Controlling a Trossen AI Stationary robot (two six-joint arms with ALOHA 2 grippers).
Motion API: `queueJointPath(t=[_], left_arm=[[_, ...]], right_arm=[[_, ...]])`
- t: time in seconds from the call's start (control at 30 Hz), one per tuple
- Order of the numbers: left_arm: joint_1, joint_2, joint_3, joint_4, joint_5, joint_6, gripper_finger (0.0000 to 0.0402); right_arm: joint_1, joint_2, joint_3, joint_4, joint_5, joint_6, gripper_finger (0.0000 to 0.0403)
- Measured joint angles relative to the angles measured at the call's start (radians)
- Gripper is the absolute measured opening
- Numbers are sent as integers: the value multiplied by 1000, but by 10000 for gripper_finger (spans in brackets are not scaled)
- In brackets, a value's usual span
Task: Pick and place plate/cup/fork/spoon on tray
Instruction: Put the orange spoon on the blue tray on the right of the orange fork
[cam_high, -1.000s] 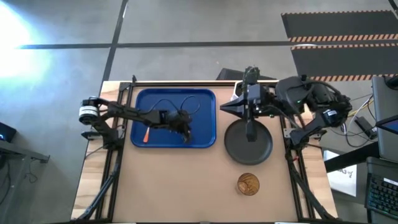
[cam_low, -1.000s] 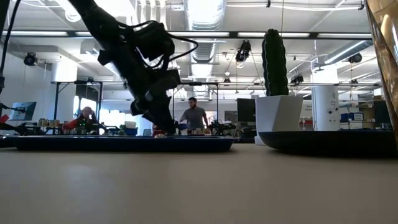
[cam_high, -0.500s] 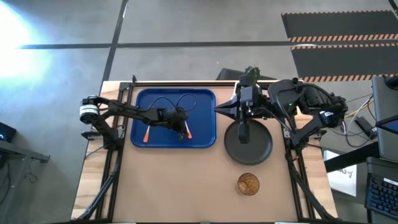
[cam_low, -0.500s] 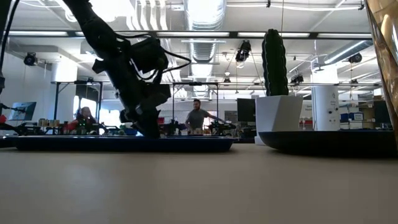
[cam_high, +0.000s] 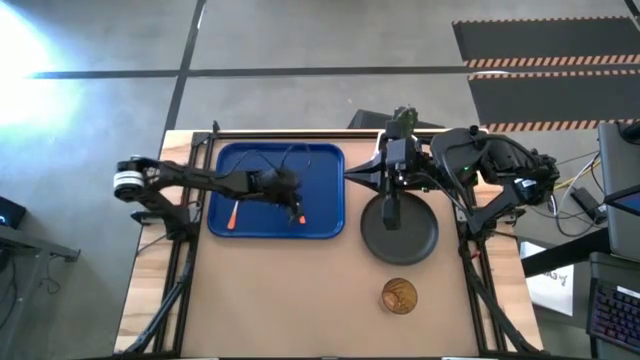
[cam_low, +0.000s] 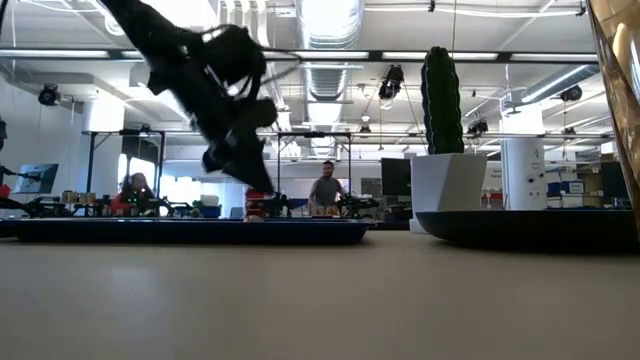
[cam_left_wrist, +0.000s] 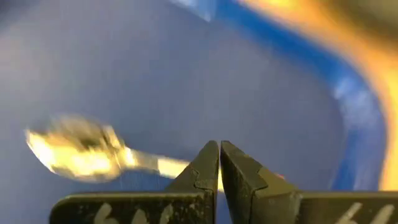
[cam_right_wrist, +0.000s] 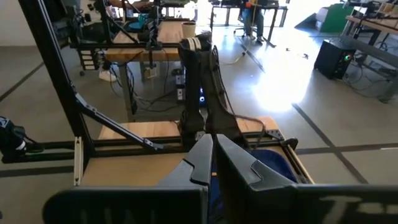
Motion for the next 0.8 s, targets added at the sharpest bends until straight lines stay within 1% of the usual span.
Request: queueJointPath(t=[0.07,0.2,0.4,0.53,0.67,0.8], left_arm=[[3,-18,12,-1,-10,27,0],[4,-9,20,4,-11,35,0],[4,78,10,57,2,28,0],[4,123,27,92,18,29,0],[5,142,28,74,25,29,0],[5,143,16,0,26,29,0]], right_arm=[[0,0,0,0,0,-1,9],[0,0,0,-1,0,0,9],[0,0,0,0,0,0,9],[0,0,0,0,0,0,9],[0,0,0,0,0,13,9],[0,0,0,0,0,13,9]])
